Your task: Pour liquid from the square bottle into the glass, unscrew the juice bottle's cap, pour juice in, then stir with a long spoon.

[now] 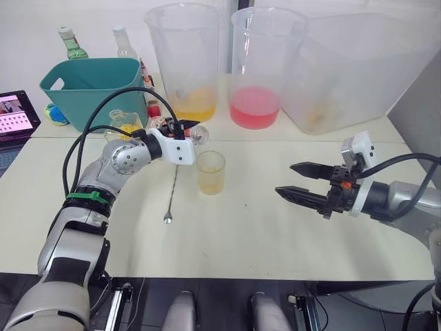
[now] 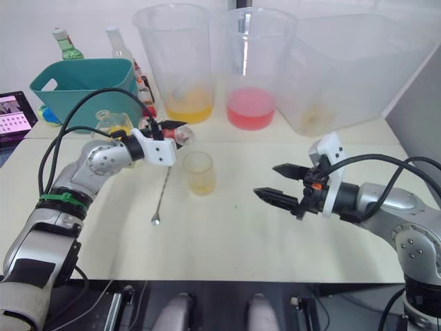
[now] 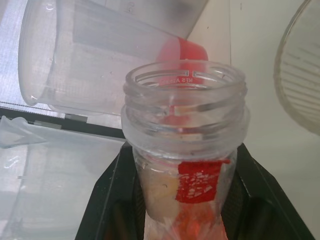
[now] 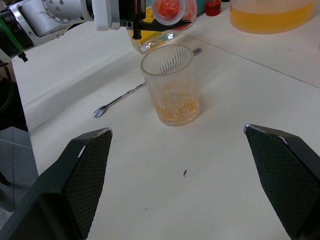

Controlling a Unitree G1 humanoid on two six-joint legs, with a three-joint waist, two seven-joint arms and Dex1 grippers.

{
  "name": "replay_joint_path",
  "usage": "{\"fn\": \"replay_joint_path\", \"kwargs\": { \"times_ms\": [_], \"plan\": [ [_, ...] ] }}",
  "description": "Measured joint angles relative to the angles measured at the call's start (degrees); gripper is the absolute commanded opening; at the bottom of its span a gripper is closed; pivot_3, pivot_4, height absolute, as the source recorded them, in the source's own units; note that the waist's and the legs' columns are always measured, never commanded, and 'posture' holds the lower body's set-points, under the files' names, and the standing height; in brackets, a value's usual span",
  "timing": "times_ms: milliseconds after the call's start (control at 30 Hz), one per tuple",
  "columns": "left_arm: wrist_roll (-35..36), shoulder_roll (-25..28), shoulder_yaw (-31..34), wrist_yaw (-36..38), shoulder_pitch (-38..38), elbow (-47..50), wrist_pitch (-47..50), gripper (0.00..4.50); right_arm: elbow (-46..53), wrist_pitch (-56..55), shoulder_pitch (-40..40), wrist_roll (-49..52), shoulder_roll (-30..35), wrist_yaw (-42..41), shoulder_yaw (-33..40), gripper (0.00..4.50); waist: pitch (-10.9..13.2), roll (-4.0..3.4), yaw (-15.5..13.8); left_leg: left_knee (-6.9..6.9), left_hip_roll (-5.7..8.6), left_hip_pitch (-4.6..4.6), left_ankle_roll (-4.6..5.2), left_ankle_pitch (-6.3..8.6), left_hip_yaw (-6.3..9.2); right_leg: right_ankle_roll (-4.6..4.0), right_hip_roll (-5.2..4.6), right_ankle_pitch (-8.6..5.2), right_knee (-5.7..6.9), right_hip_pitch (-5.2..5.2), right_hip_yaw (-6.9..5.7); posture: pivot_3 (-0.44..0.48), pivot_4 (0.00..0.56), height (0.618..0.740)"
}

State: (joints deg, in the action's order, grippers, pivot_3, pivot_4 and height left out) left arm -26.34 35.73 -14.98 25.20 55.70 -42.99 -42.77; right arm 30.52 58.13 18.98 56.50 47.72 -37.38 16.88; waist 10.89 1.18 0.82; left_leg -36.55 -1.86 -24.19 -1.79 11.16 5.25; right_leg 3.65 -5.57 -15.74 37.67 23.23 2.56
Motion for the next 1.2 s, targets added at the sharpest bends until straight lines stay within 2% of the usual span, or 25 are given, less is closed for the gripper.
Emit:
{"fn": "replay_joint_path", "kwargs": {
  "times_ms": [433,667,1200],
  "plan": [
    [-8.5,0.4,-4.0,-8.4,2.4,-4.1,-5.6,1.52,3.7,-0.1,-0.4,0.5,-1.7,5.5,-1.1,4.47,0.0,0.0,0.1,-0.03,0.01,0.01,0.0,0.0,0.0,0.0,0.0,0.0,0.06,0.0,0.0,0.0,0.15,0.74],
    [-16.5,2.2,-7.4,-15.7,4.2,-4.9,-6.2,1.52,4.3,-0.2,-0.5,0.5,-1.8,6.2,-2.7,4.47,0.0,0.0,0.1,-0.03,0.01,0.01,0.0,0.0,0.0,0.0,0.0,0.0,0.12,0.0,-0.01,0.0,0.15,0.74],
    [-23.0,3.5,-10.4,-24.1,6.7,-5.2,-7.7,1.52,4.9,-1.4,-0.5,0.5,-2.8,6.6,-4.5,4.47,0.0,0.0,0.1,-0.06,0.02,0.0,0.0,0.0,0.01,0.01,-0.01,0.0,0.29,0.0,-0.01,0.0,0.15,0.74]
  ]
}}
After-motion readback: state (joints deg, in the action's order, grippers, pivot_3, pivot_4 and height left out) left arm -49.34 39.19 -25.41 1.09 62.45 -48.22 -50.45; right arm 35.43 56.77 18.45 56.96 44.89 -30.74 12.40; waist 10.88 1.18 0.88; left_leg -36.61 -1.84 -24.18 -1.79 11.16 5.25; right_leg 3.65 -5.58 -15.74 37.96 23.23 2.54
